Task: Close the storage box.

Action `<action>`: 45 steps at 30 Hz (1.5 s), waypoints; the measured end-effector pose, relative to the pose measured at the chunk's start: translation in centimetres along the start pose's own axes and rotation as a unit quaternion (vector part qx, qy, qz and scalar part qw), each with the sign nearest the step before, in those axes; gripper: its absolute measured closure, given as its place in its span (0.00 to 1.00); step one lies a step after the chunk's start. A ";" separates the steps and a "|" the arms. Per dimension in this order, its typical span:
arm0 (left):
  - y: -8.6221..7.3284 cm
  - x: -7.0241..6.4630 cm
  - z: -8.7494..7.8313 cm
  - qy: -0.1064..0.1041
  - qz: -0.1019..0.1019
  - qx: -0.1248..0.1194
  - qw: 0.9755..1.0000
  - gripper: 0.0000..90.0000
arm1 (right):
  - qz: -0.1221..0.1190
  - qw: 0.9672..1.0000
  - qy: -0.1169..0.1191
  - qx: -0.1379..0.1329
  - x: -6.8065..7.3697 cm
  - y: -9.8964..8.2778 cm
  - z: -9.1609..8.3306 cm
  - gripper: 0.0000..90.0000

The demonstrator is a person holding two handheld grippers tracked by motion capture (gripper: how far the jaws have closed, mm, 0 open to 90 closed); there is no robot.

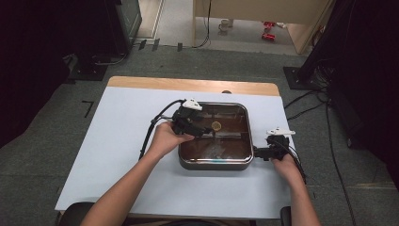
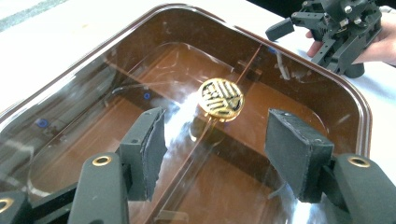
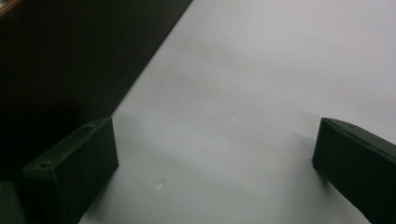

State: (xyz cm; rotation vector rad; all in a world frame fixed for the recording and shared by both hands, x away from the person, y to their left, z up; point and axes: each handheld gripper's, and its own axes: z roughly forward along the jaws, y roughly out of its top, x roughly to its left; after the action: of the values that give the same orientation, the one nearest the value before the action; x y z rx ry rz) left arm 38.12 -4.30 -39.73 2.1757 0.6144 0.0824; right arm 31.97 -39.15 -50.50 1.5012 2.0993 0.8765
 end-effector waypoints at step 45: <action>-9.7 3.3 -7.7 0.092 -0.063 -0.015 0.994 0.38 | 0.000 1.000 0.000 0.000 0.0 0.0 0.0 0.00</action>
State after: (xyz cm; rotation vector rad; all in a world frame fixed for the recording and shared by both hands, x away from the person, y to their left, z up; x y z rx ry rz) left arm 35.09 7.72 -42.67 2.1093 0.8485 0.2252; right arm 31.96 -39.15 -50.50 1.5015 2.0994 0.8752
